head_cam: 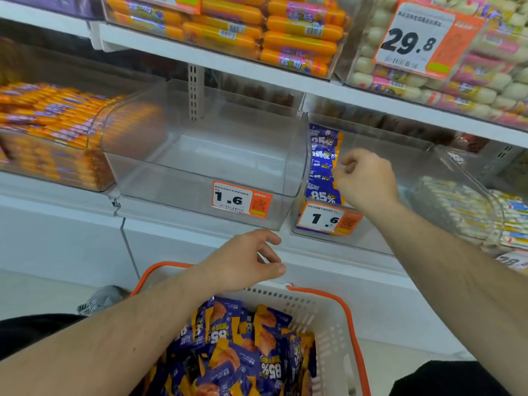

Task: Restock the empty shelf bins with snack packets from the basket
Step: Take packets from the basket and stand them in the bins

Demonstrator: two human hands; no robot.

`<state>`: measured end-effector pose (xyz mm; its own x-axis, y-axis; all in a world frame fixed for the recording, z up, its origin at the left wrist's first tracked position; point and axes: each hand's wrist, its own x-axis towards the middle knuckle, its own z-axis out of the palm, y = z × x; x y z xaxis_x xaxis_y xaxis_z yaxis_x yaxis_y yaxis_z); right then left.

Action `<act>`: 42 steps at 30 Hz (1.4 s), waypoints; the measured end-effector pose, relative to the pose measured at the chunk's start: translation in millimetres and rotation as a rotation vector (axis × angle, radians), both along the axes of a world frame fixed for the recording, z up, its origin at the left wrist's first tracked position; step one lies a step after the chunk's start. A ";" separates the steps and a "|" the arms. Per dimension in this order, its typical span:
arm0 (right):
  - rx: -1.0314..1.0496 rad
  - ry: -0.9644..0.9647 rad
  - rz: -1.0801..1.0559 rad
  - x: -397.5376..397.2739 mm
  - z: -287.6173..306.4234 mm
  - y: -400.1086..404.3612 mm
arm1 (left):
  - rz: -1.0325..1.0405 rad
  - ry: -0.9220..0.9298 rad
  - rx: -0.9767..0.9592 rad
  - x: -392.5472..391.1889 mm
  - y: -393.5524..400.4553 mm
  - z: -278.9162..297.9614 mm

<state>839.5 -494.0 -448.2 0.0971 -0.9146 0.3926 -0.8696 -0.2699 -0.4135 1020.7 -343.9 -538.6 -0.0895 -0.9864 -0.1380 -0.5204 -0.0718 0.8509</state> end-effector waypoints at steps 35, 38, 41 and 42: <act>0.759 0.430 0.613 16.6 -132.4 66.9 | -0.346 -0.684 0.423 34.9 3.8 0.2; 1.029 -0.291 0.472 9.2 -107.5 78.6 | -0.295 -0.648 0.463 49.6 1.1 11.8; 1.241 -0.820 0.418 6.2 -101.8 91.9 | -0.201 -0.390 0.420 62.8 -2.3 18.9; 1.280 -0.922 0.403 6.7 -102.0 96.2 | -0.125 -0.283 0.389 64.4 -2.9 21.2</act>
